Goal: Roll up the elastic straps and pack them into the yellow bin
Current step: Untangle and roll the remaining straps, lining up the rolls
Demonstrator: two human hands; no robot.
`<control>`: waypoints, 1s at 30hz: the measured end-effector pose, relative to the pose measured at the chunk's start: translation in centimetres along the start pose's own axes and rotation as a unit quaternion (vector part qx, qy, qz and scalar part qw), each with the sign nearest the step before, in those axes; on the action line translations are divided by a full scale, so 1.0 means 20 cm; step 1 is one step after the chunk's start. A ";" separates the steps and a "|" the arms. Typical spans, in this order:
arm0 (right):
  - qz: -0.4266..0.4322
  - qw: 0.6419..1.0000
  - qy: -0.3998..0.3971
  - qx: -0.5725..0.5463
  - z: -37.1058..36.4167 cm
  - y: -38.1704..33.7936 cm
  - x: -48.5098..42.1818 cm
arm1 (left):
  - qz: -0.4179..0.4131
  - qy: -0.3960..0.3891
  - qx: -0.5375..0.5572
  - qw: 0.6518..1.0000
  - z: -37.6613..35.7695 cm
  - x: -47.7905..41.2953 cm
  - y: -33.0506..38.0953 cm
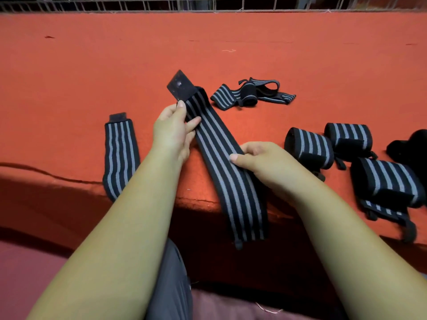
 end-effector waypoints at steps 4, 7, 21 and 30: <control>0.034 0.997 -0.060 -0.040 -0.11 0.00 -0.05 | -0.059 0.031 -0.061 0.996 0.07 0.01 0.05; 0.044 0.997 -0.055 -0.010 -0.19 0.00 -0.11 | -0.083 0.065 -0.116 0.988 0.17 -0.02 0.08; 0.115 0.981 -0.078 0.134 -0.42 -0.05 -0.24 | -0.055 0.166 -0.388 0.905 0.53 -0.20 0.13; 0.131 0.957 0.003 0.257 -0.32 -0.05 -0.29 | 0.021 0.117 -0.532 0.838 0.39 -0.20 0.13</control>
Point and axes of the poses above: each hand's wrist, its own x-axis away from the middle knuckle, its own z-axis out of the back of the hand, y = z × x, the point moved 1 cm from there along -x, towards the middle knuckle, and after that the axes turned 13 degrees about -y, right-handed, at the moved point
